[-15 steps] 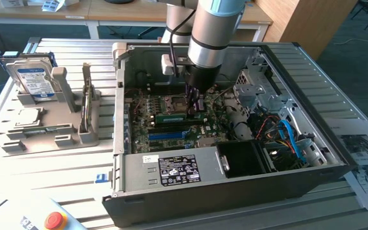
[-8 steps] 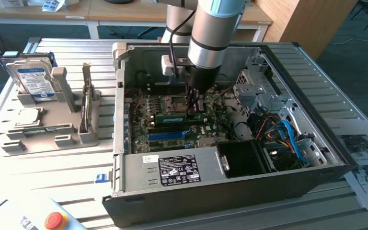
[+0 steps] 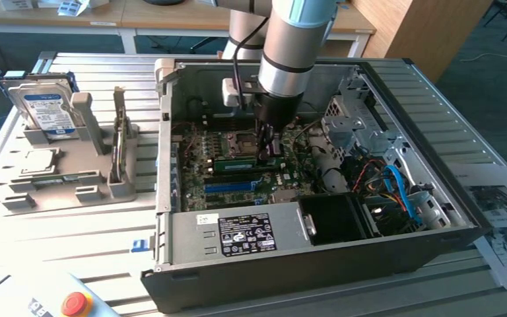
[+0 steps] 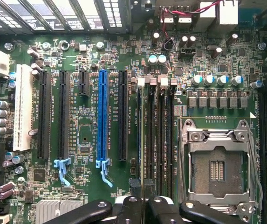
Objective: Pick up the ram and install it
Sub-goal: 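Insert the ram into the slot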
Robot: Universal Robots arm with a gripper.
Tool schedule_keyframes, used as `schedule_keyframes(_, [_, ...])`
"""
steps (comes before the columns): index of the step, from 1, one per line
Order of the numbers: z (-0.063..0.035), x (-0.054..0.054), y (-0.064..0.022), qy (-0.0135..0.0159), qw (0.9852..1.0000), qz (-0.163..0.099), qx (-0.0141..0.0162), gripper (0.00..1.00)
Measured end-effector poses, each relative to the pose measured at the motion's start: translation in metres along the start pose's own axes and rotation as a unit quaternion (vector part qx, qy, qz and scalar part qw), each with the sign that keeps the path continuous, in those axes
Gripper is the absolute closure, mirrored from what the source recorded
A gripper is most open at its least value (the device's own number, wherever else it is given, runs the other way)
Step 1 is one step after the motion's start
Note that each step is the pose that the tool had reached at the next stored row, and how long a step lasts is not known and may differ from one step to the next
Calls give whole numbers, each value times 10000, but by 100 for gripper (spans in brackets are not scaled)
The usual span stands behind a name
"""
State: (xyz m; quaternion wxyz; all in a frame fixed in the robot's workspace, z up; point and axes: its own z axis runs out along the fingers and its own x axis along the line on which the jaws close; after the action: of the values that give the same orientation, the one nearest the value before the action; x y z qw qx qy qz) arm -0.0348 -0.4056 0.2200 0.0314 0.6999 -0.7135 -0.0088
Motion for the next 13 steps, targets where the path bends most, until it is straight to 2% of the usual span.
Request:
schedule_keyframes(9, [1,0,0,0,10000,0,1,87])
schedule_keyframes(10, [0,0,0,0,10000,0,1,82])
schedule_keyframes(11, [1,0,0,-1,10000,0,0,82])
schedule_keyframes(13, [1,0,0,-1,10000,0,0,69])
